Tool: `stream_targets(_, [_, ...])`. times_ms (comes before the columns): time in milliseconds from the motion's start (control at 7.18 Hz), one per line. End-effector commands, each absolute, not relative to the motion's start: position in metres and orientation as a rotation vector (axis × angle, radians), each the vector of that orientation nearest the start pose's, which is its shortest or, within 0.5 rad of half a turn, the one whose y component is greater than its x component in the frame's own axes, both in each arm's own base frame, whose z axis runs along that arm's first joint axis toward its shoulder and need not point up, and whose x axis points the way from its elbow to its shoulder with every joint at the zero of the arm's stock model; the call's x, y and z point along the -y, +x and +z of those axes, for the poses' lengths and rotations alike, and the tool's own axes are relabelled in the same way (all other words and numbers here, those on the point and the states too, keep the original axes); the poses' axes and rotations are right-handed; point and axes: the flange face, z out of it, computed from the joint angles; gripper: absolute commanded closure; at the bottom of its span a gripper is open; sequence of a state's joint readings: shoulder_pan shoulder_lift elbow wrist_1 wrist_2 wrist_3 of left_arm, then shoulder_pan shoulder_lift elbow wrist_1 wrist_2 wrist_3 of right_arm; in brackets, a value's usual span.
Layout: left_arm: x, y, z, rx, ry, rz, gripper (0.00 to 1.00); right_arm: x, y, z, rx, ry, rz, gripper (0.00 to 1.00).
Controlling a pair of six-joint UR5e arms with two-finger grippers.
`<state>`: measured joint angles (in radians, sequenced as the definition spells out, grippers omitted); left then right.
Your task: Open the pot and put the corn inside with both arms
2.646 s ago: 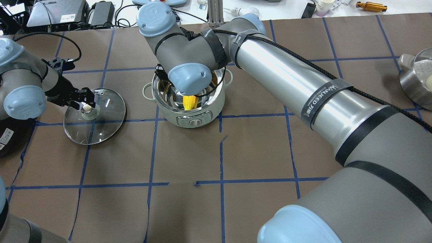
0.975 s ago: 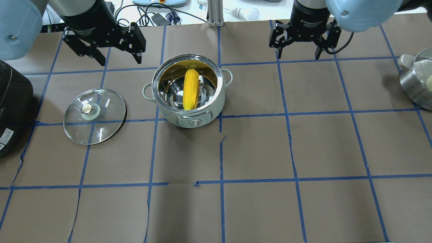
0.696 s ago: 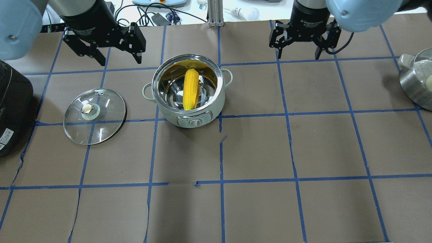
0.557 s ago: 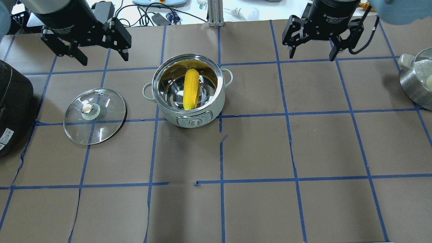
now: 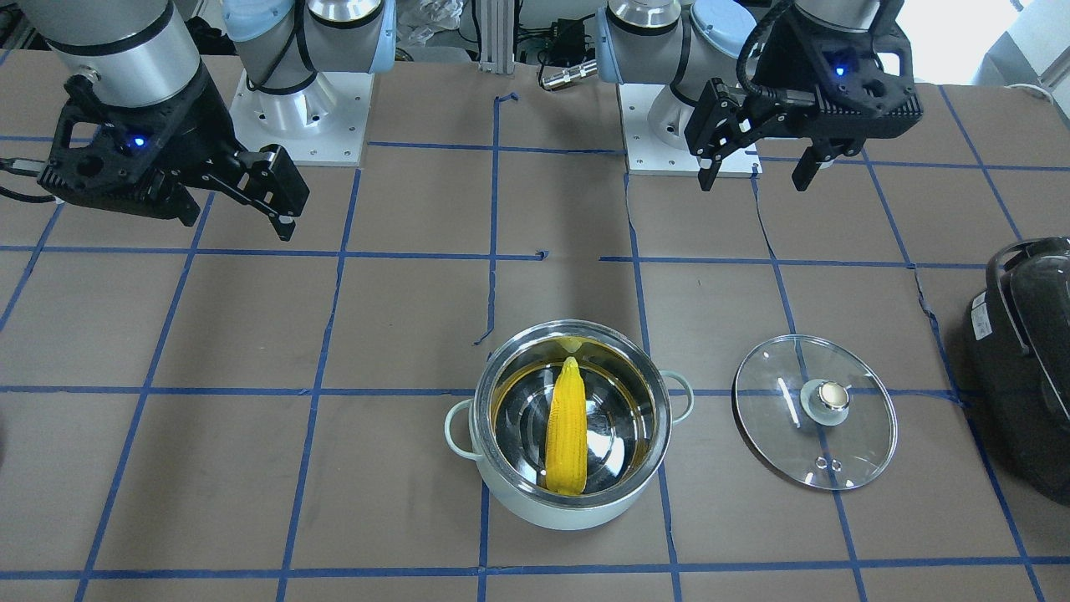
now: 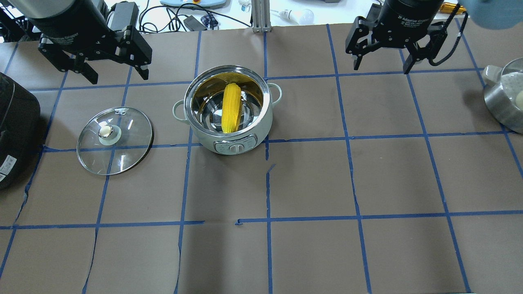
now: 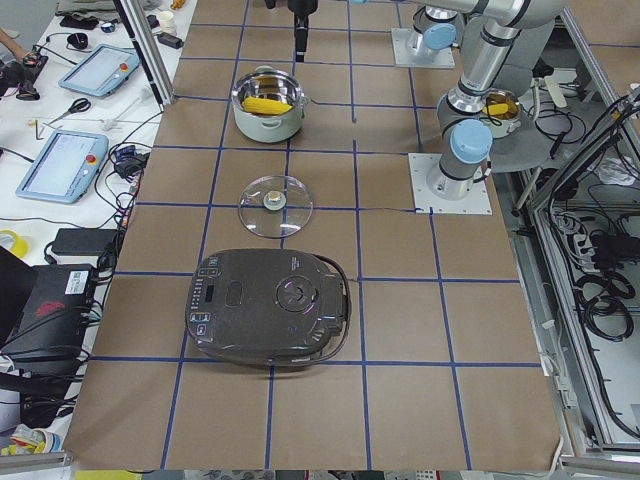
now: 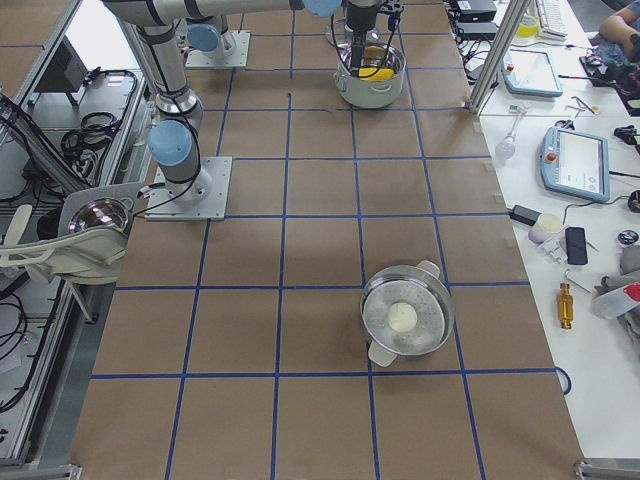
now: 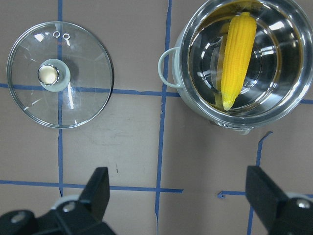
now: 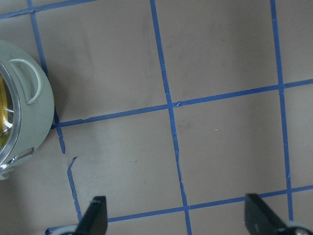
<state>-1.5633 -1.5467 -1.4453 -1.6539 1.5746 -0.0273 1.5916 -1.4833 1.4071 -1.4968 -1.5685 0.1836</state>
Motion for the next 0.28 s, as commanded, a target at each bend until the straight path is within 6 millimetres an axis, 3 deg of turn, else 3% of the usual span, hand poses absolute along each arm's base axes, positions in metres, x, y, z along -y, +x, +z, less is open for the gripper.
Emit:
stream_targets(0, [0.4815,-0.1253,0.5532,-3.134,-0.019,-0.067,0.00,0.5246,0.1454,0.5156,-3.132,0.250,0.002,0.00])
stream_targets(139, [0.4815,-0.1223,0.5538,-3.132,0.011,-0.067,0.00,0.5248,0.1446,0.5156,-3.132,0.253,0.002,0.00])
